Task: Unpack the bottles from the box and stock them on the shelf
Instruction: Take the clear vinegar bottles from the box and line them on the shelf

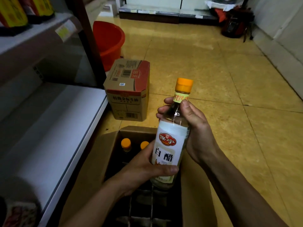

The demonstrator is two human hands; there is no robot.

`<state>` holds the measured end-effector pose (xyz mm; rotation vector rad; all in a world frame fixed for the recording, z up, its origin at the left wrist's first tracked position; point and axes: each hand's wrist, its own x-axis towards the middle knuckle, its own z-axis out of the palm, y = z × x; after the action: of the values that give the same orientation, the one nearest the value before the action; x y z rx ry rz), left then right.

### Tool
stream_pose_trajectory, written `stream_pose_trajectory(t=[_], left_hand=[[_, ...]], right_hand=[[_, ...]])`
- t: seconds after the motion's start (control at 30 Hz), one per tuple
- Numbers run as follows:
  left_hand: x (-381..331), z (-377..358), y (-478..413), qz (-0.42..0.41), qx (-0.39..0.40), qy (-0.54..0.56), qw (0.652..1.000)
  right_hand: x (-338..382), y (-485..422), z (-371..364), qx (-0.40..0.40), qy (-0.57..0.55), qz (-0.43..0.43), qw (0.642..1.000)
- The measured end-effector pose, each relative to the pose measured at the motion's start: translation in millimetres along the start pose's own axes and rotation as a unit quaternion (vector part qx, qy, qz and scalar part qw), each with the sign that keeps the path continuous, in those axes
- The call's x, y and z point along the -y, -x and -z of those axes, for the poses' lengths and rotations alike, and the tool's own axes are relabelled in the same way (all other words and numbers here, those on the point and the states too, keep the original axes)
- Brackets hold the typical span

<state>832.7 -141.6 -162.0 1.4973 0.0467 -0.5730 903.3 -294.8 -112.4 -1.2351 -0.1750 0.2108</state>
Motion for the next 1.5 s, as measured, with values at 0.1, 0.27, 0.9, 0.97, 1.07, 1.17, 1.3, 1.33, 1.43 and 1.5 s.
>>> stream_pose_trajectory(t=[0.1,0.27,0.9,0.97,1.07,1.17,1.3,1.33,1.43,1.5], left_hand=[[4.3,-9.9,-1.7,-0.029,-0.084,0.008,0.996],[3.2,-7.3,-5.1,-0.089,-0.176,0.023,0.980],[-8.7,-6.0,3.9,-0.081,-0.099,0.021,0.992],[-13.0,-9.8,7.4,-0.065,-0.098,0.035,0.992],[-21.4,-17.7,16.2,-0.041,-0.097,0.050,0.993],[-25.2,-25.9,23.0,-0.014,-0.111,0.081,0.990],[-31.3,-33.9,31.1,0.019,-0.121,0.112,0.986],[-33.1,-34.9,32.0,0.015,-0.121,0.104,0.987],[-31.7,-40.2,43.2,0.036,-0.122,0.093,0.987],[-30.8,-44.3,55.0,0.051,-0.126,0.095,0.986]], right_hand=[[-4.3,1.8,-2.0,-0.030,0.141,-0.028,0.989],[-14.9,22.9,-7.5,0.026,0.237,-0.091,0.967],[-17.0,27.2,4.4,0.021,0.165,-0.094,0.982],[-16.0,31.2,4.6,0.008,0.169,-0.110,0.979],[-12.7,40.7,-0.6,-0.026,0.190,-0.125,0.973],[-6.3,47.5,-7.0,-0.047,0.188,-0.135,0.972],[2.1,56.3,-13.6,-0.069,0.170,-0.161,0.970],[3.8,58.6,-15.2,-0.075,0.161,-0.160,0.971],[4.1,74.1,-20.6,-0.087,0.131,-0.198,0.968],[5.9,86.2,-26.8,-0.092,0.111,-0.219,0.965]])
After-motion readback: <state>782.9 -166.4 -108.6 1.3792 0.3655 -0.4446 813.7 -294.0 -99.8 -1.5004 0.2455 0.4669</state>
